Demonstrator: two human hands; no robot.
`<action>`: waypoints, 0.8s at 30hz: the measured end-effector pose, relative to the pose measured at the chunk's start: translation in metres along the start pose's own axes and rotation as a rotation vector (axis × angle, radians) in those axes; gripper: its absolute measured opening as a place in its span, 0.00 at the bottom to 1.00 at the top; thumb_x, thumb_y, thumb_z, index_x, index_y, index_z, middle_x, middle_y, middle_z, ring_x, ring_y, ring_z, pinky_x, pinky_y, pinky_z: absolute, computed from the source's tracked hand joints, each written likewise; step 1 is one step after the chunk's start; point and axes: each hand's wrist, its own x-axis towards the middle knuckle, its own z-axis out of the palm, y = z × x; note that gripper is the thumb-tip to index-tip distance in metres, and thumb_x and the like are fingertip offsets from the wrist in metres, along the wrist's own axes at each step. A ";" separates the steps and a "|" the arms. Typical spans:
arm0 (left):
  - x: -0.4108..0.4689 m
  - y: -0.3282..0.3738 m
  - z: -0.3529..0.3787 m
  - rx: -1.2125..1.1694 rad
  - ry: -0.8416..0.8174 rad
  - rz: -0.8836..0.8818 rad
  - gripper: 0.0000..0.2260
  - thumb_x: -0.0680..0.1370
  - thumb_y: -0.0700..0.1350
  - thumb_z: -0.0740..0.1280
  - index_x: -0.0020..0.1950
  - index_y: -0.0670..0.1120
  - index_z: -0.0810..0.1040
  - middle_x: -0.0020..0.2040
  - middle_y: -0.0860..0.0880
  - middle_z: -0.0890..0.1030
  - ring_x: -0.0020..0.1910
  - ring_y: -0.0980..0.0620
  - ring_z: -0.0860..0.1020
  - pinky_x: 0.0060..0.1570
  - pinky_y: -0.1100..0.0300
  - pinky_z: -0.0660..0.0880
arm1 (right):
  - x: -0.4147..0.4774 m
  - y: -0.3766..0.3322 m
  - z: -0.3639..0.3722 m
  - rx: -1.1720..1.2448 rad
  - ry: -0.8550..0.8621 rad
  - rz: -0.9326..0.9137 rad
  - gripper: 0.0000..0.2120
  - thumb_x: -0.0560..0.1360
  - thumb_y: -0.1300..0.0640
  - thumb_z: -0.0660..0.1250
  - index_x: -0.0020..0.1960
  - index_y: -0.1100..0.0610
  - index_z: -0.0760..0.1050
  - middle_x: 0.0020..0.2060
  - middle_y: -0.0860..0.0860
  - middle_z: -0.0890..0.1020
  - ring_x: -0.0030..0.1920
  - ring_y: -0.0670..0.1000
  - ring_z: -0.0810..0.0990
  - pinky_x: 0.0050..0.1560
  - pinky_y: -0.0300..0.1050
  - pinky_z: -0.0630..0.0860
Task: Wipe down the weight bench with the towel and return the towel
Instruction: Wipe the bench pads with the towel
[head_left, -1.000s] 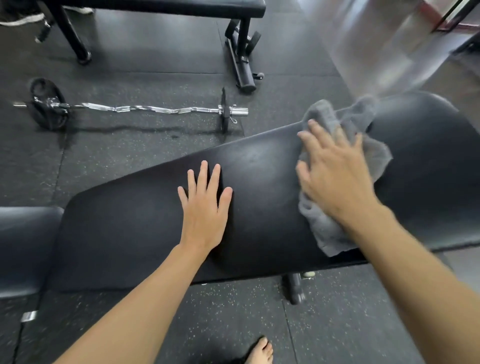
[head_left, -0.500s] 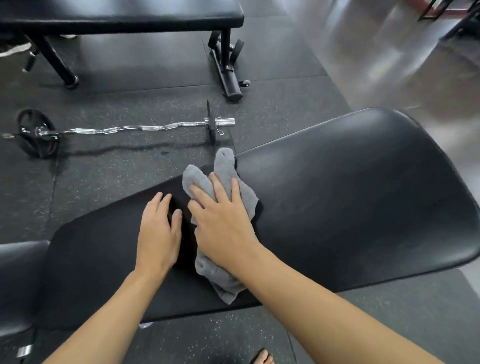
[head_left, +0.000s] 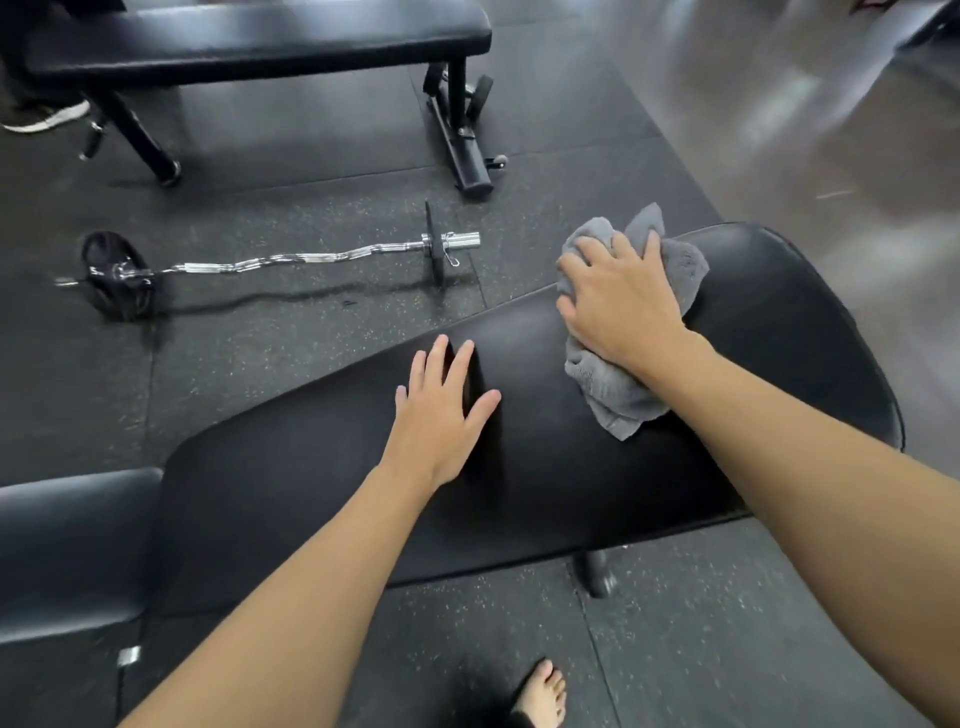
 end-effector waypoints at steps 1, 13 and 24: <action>-0.004 -0.005 0.003 -0.014 0.014 -0.025 0.31 0.83 0.60 0.55 0.83 0.53 0.50 0.84 0.51 0.46 0.83 0.47 0.44 0.78 0.39 0.50 | -0.001 -0.011 0.003 0.001 -0.002 -0.027 0.27 0.74 0.46 0.48 0.60 0.59 0.77 0.62 0.58 0.79 0.63 0.66 0.75 0.67 0.74 0.62; -0.057 -0.042 0.015 -0.219 0.118 -0.097 0.25 0.83 0.46 0.64 0.80 0.49 0.64 0.82 0.52 0.58 0.81 0.55 0.55 0.78 0.53 0.60 | -0.087 -0.122 0.039 0.097 0.013 -0.291 0.26 0.74 0.51 0.67 0.71 0.55 0.71 0.75 0.56 0.69 0.73 0.63 0.69 0.72 0.70 0.60; -0.035 0.013 -0.058 -1.086 -0.112 -0.329 0.15 0.82 0.51 0.65 0.68 0.48 0.76 0.61 0.47 0.83 0.58 0.44 0.84 0.56 0.47 0.82 | -0.112 -0.112 0.003 0.545 0.099 -0.313 0.23 0.72 0.67 0.64 0.66 0.60 0.69 0.67 0.54 0.70 0.58 0.55 0.73 0.55 0.50 0.75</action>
